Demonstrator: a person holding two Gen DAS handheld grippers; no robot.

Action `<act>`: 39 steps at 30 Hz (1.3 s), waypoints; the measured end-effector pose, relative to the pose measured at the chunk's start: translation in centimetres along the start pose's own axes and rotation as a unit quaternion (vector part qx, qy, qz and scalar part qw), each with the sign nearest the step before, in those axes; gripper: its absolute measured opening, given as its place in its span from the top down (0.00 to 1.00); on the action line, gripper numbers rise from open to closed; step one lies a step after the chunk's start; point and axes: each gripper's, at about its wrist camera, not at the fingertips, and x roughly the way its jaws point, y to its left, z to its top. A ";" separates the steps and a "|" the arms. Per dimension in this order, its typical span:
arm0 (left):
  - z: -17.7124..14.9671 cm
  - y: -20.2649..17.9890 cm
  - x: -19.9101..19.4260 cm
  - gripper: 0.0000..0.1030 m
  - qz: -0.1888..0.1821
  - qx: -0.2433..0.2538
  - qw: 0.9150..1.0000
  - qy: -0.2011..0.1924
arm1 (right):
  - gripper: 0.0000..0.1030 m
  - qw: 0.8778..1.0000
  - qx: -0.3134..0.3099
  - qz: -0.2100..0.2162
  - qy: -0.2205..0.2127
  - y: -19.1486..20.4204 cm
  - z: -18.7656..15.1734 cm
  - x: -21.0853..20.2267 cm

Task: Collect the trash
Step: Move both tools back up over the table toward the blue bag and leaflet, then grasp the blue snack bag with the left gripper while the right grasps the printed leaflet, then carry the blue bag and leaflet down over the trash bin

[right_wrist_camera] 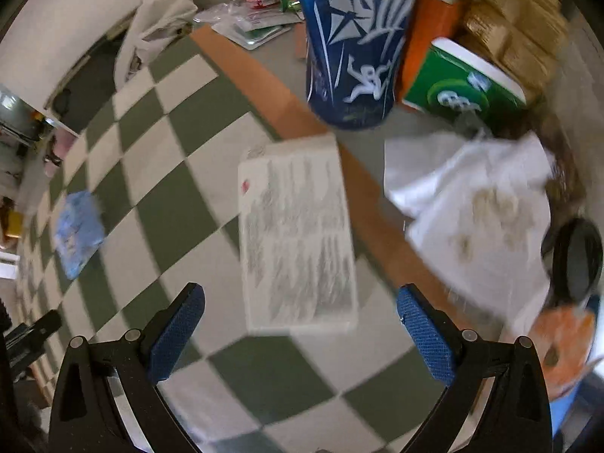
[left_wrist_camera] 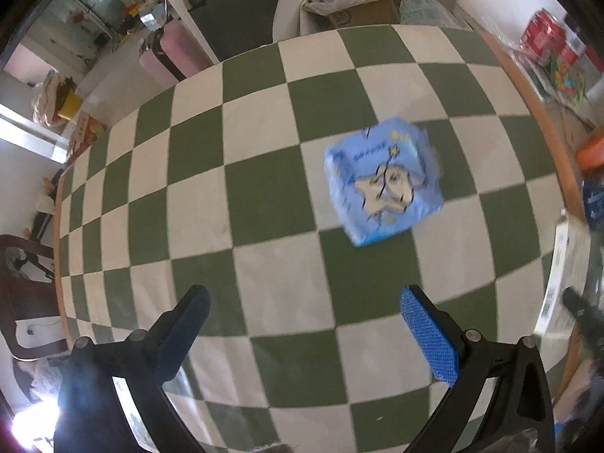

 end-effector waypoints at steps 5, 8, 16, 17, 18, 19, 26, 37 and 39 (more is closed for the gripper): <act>3.0 1.0 0.9 0.00 -0.069 -0.044 0.997 0.011 | 0.08 0.998 -0.022 -0.048 0.026 1.5 1.4 2.9; 4.4 1.5 2.1 0.01 -0.097 -0.067 0.993 0.023 | 0.13 0.998 -0.005 -0.047 0.041 1.6 1.8 4.3; 5.5 0.7 4.8 0.77 -0.143 -0.062 0.987 0.040 | 0.27 0.998 -0.028 -0.030 0.042 5.8 2.0 5.6; 5.2 0.3 4.5 0.77 -0.134 -0.051 0.989 0.036 | 0.27 0.998 -0.035 -0.029 0.042 6.3 1.9 5.7; 5.0 0.3 4.3 0.83 -0.131 -0.044 0.990 0.031 | 0.27 0.998 -0.047 -0.031 0.041 7.1 1.6 5.7; 4.8 0.2 4.0 0.87 -0.127 -0.037 0.991 0.026 | 0.27 0.997 -0.058 -0.028 0.039 7.9 1.2 5.7; 1.5 1.9 0.6 0.94 -0.081 -0.021 0.996 -0.016 | 0.28 0.996 -0.086 0.001 0.031 10.3 -1.5 4.8; -6.5 8.9 -5.6 0.94 -0.028 -0.061 0.996 -0.065 | 0.28 0.991 -0.126 0.047 -0.012 13.5 -6.7 -1.8; -8.1 10.2 -6.5 0.94 -0.028 -0.068 0.995 -0.072 | 0.28 0.989 -0.137 0.056 -0.021 13.2 -8.1 -3.9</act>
